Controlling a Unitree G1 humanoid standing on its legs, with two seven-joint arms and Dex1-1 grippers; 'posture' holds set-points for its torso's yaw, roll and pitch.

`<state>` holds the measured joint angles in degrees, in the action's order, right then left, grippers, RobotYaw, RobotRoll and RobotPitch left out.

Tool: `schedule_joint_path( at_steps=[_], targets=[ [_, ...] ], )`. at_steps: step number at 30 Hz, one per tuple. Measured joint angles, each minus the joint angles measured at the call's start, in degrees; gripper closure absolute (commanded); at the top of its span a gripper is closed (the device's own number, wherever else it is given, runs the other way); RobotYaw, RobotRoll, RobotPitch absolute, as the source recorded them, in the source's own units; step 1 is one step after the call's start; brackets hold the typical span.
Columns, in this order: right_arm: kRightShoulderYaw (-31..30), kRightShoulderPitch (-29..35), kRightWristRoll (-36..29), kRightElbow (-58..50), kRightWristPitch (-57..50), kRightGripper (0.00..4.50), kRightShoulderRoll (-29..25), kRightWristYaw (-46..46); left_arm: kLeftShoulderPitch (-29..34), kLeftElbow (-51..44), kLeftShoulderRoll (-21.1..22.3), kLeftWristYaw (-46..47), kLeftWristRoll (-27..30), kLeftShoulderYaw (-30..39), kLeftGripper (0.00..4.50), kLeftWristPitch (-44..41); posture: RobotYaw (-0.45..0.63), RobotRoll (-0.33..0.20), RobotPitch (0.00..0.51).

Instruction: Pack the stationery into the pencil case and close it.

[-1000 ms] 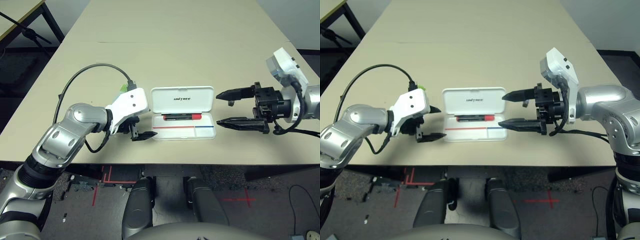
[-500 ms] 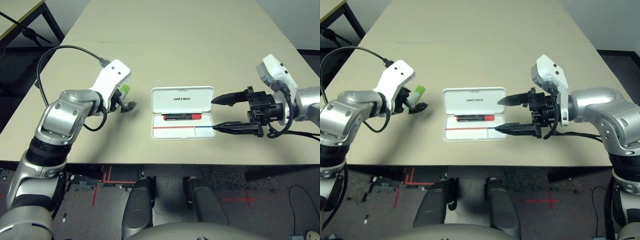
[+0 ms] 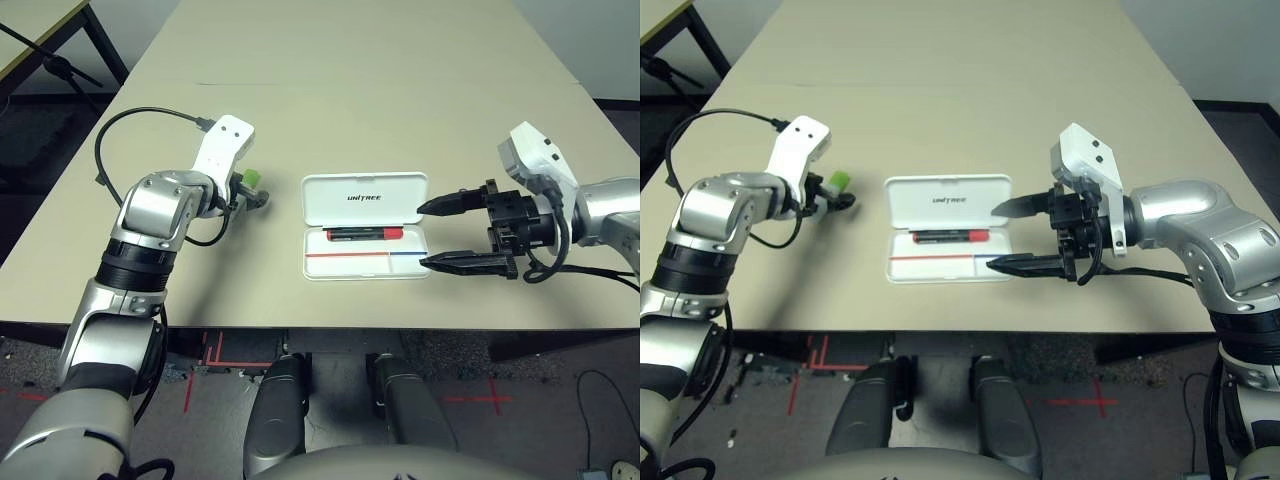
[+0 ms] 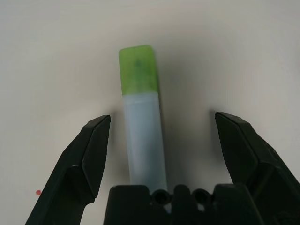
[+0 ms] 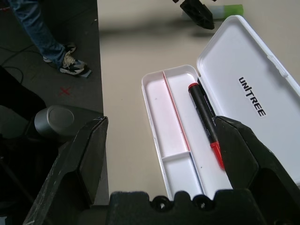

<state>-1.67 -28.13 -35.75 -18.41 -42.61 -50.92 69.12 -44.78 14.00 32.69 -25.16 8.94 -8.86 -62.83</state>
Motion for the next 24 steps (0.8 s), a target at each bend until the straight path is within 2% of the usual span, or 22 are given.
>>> schedule_joint_path(
  at_steps=[13,15,17,23,24],
  targets=[
    [-0.15,0.49,0.55,-0.41,0.84,0.01,0.09,-0.59,-1.54,6.85,-0.83,-0.52,-1.10,0.75,0.00,4.87,0.02,0.000,0.162],
    [-0.25,0.48,0.71,-0.41,0.86,0.00,0.21,-0.61,-1.55,7.01,-0.95,-0.65,-1.19,0.78,0.39,5.10,0.02,0.000,0.162],
    [-0.36,0.46,0.82,-0.41,0.97,0.00,0.35,-0.62,-1.55,7.04,-1.31,-1.18,-1.19,0.78,0.97,5.17,0.03,0.000,0.162],
    [-0.62,0.39,1.63,-0.31,1.33,0.00,0.59,-0.64,-1.53,6.91,-0.94,-2.71,-1.45,0.62,3.38,4.55,0.03,0.000,0.163],
    [-0.84,0.34,1.82,-0.28,1.54,0.00,0.74,-0.64,-1.46,6.63,-0.37,-3.39,-1.55,0.15,3.43,4.43,0.03,0.000,0.163]
  ],
)
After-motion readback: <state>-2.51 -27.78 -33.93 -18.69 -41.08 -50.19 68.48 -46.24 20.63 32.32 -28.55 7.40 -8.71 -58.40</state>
